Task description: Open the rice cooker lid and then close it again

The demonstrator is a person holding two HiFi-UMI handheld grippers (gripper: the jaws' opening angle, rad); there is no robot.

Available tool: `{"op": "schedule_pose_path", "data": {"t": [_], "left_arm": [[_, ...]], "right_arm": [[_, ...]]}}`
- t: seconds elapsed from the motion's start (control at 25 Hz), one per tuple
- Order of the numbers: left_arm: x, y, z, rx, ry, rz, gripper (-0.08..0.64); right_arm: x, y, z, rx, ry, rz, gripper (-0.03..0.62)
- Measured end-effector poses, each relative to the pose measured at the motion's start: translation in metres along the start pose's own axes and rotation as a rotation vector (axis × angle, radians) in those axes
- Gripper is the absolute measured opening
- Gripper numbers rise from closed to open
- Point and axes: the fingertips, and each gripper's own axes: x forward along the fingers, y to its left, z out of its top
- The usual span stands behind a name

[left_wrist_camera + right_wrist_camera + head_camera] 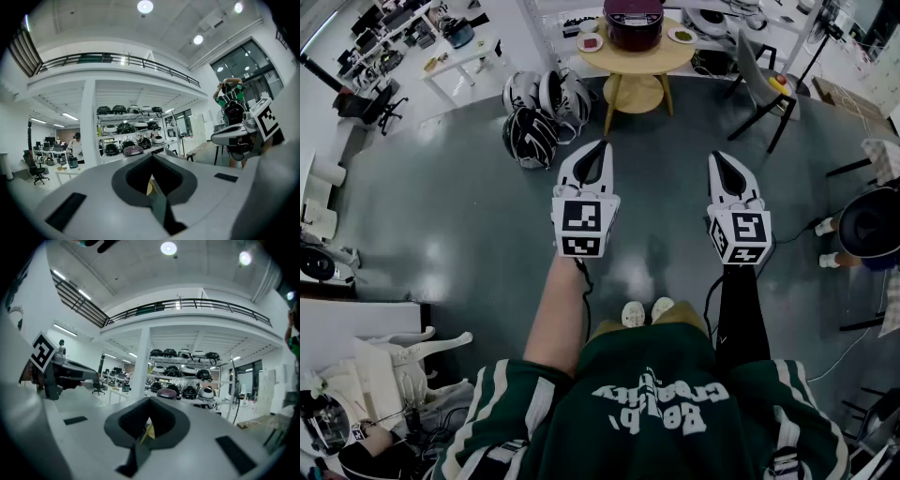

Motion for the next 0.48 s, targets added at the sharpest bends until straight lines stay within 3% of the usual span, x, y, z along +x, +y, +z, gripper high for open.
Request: {"op": "schedule_pose_path", "data": {"t": [0.48], "left_arm": [[-0.019, 0.017, -0.007, -0.007, -0.014, 0.022, 0.0]], "right_arm": [[0.004, 0.021, 0.004, 0.034, -0.032, -0.003, 0.008]]}}
